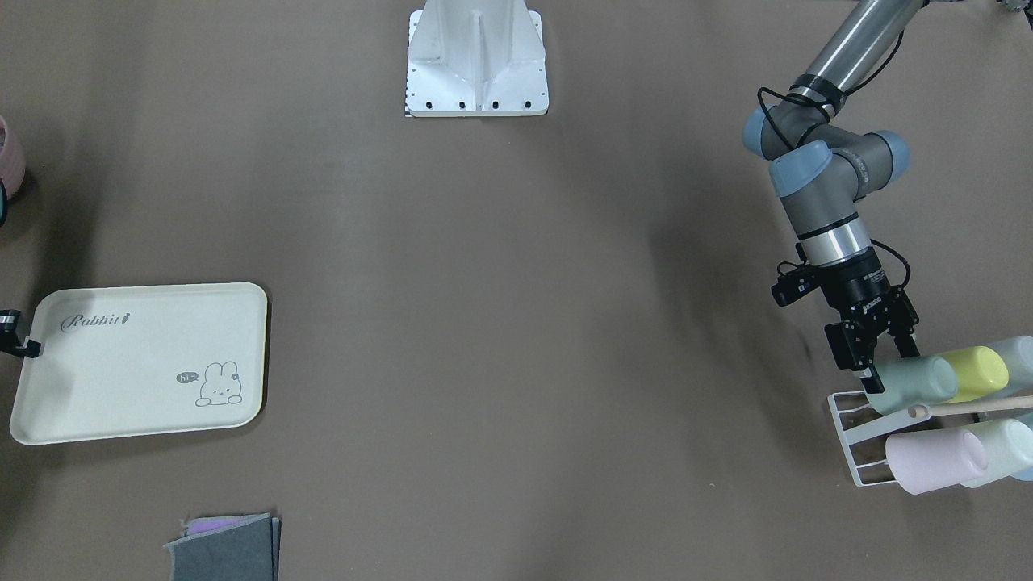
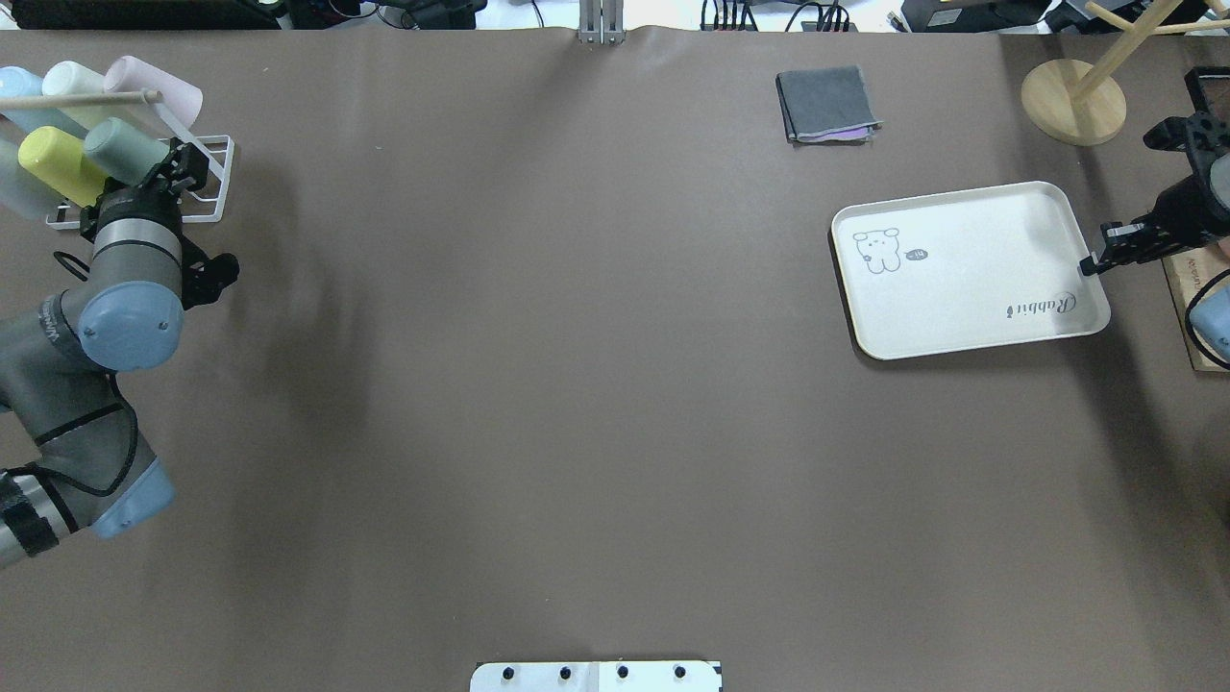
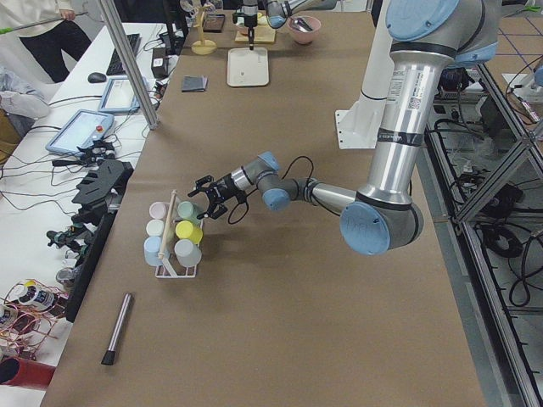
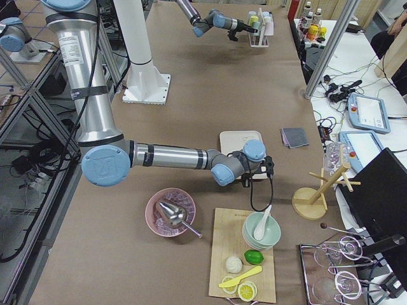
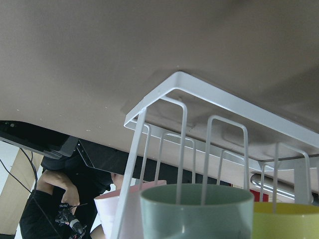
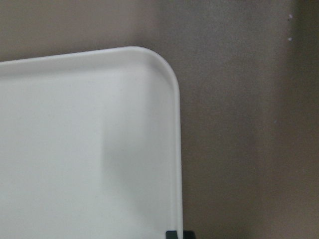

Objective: Pick up and place green cup on tray

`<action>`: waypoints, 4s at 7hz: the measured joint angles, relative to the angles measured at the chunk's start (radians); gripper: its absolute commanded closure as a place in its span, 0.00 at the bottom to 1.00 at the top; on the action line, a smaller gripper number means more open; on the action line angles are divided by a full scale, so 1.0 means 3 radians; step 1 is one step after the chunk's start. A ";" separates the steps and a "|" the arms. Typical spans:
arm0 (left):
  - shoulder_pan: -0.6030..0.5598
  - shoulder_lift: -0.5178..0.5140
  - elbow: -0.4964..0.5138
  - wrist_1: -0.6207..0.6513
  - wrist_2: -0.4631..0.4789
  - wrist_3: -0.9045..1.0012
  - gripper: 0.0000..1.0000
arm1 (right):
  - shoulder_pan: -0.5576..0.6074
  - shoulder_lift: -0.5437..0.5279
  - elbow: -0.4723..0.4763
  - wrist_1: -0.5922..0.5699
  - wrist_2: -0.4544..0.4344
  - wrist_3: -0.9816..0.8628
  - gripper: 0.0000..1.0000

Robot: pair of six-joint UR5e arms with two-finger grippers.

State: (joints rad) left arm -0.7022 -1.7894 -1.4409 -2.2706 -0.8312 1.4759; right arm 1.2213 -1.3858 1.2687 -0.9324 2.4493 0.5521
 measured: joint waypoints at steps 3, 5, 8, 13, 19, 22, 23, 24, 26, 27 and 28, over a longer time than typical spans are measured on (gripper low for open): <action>-0.0016 -0.0063 0.0209 -0.0187 -0.0006 -0.0001 0.02 | 0.0248 0.0008 0.0174 0.0005 0.0363 -0.0004 1.00; -0.0017 -0.0078 0.0277 -0.0257 -0.0006 -0.0002 0.02 | 0.0276 0.0105 0.0371 0.0002 0.0475 0.0222 1.00; -0.0017 -0.0156 0.0370 -0.0269 -0.0009 -0.0006 0.02 | -0.0272 0.0473 0.0571 0.0005 0.0078 0.1137 1.00; -0.0017 -0.0167 0.0439 -0.0318 -0.0009 -0.0020 0.03 | -0.1361 0.1095 0.0605 -0.0027 -0.0784 0.2137 1.00; -0.0017 -0.0131 0.0559 -0.0522 -0.0009 -0.0036 0.18 | -0.1619 0.1135 0.0554 0.0005 -0.0863 0.2250 1.00; -0.0016 -0.0153 0.0576 -0.0602 -0.0011 0.0068 0.20 | -0.1689 0.1146 0.0554 0.0006 -0.0881 0.2250 1.00; -0.0017 -0.0161 0.0560 -0.0609 -0.0011 0.0131 0.20 | -0.1711 0.1150 0.0554 0.0006 -0.0884 0.2250 1.00; -0.0023 -0.0164 0.0536 -0.0613 -0.0011 0.0187 0.20 | -0.1722 0.1159 0.0552 0.0005 -0.0888 0.2250 1.00; -0.0039 -0.0148 0.0455 -0.0617 -0.0008 0.0294 0.20 | -0.1730 0.1175 0.0548 0.0004 -0.0893 0.2250 0.19; -0.0045 -0.0133 0.0411 -0.0619 -0.0006 0.0344 0.19 | -0.1734 0.1177 0.0546 0.0003 -0.0896 0.2250 0.00; -0.0051 -0.0125 0.0381 -0.0622 -0.0006 0.0385 0.19 | -0.1739 0.1175 0.0547 0.0002 -0.0906 0.2251 0.00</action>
State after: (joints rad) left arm -0.7175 -1.8268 -1.3267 -2.4573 -0.8330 1.5913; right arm 0.6998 -1.0334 1.4327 -0.9318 2.1776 1.2275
